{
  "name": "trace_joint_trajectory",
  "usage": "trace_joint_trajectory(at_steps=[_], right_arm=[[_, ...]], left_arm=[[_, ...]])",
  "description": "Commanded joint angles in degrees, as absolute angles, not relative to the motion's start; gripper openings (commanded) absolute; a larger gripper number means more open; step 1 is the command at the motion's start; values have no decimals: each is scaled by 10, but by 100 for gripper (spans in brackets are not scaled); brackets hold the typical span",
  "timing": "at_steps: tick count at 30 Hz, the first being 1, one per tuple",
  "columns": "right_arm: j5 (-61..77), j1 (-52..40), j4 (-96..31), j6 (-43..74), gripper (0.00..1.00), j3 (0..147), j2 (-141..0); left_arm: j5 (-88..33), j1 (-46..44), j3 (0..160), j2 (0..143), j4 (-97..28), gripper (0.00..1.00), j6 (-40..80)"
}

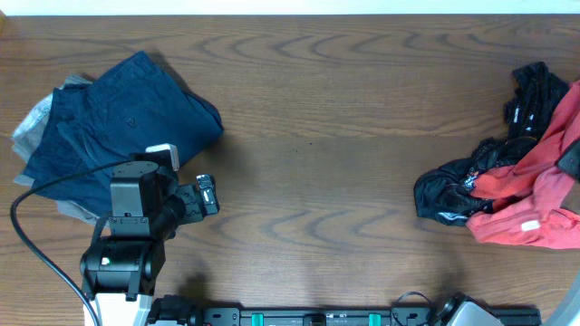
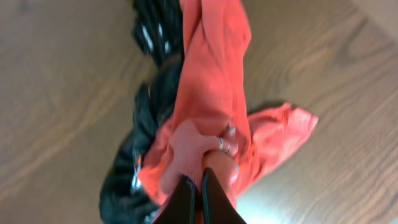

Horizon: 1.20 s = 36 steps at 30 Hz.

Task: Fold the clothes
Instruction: 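Lift the orange t-shirt with the right gripper and drop it mid-table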

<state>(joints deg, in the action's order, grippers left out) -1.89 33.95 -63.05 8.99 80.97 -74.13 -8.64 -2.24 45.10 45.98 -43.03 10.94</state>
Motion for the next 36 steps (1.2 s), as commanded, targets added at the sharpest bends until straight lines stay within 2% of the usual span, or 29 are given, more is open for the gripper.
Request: trace_joint_trajectory(at_steps=[1,4,8,10,12,19,25,29,31,33,36], right_arm=[[-27,343,-591,115,1,834,-723],[112,343,-520,112,1,894,-719],[460,310,-373,91,1,978,-718],[557,267,-303,103,2,992,-718],[586,211,-282,102,4,995,-718],[552,24,-418,-30,12,961,-753],[518,-67,-543,-88,12,939,-831],[498,-108,-573,-102,13,939,-872],[432,-121,-575,-96,18,939,-881],[291,-124,-583,-46,26,939,-881],[37,-116,-629,84,29,939,-880]], left_arm=[[-86,-20,463,459,-427,98,117],[-86,-20,463,459,-427,98,117],[-86,-20,463,459,-417,98,117],[-86,-20,463,460,-414,98,117],[-86,-20,463,460,-413,98,117],[-86,-20,463,460,-413,98,117],[-86,-20,463,460,-413,98,117],[-86,-20,463,460,-412,98,117],[-86,-20,463,460,-410,98,117],[-86,-20,463,460,-403,98,117],[-93,-20,463,461,-391,98,117]])
